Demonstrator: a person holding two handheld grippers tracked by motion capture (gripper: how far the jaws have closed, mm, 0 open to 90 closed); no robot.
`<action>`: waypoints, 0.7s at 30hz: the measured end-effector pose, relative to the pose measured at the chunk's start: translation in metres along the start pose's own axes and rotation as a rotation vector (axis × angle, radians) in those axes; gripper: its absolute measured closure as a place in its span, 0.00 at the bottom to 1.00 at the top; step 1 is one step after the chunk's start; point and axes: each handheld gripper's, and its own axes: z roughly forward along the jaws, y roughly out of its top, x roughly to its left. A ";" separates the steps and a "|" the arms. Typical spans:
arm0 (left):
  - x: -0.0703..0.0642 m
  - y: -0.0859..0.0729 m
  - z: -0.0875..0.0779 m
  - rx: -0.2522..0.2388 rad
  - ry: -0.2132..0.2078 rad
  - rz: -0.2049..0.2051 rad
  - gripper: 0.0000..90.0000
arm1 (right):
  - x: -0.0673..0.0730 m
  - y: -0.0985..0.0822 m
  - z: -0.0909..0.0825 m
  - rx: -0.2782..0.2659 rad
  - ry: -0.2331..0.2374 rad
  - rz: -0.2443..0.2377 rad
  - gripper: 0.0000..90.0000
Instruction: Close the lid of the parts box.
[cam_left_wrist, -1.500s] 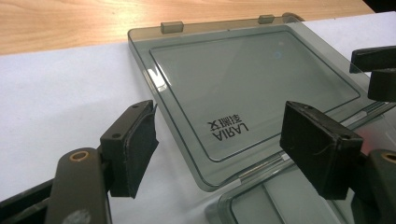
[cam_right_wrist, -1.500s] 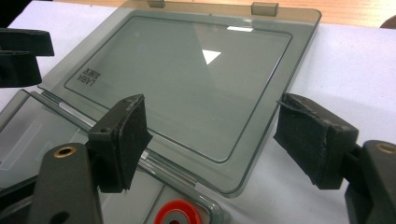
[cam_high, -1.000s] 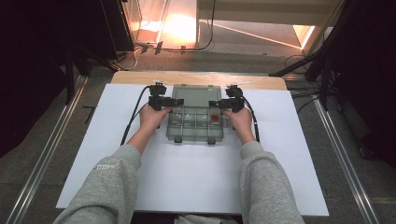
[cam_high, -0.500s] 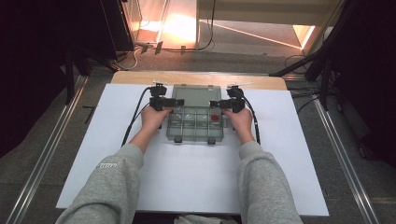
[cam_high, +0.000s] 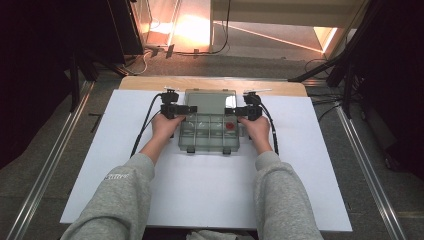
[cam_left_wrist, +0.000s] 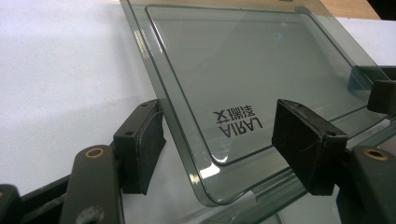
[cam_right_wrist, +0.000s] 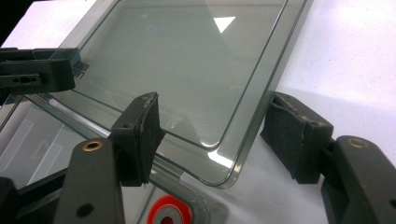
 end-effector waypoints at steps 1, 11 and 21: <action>0.000 0.000 0.000 -0.002 -0.001 0.000 0.37 | 0.000 0.000 0.000 0.000 0.000 0.002 0.43; 0.003 0.002 -0.004 -0.021 -0.009 0.015 0.46 | -0.003 0.000 0.001 -0.016 0.022 0.003 0.46; 0.004 0.007 -0.008 -0.038 -0.016 0.018 0.55 | -0.001 0.002 -0.004 -0.043 0.020 -0.024 0.55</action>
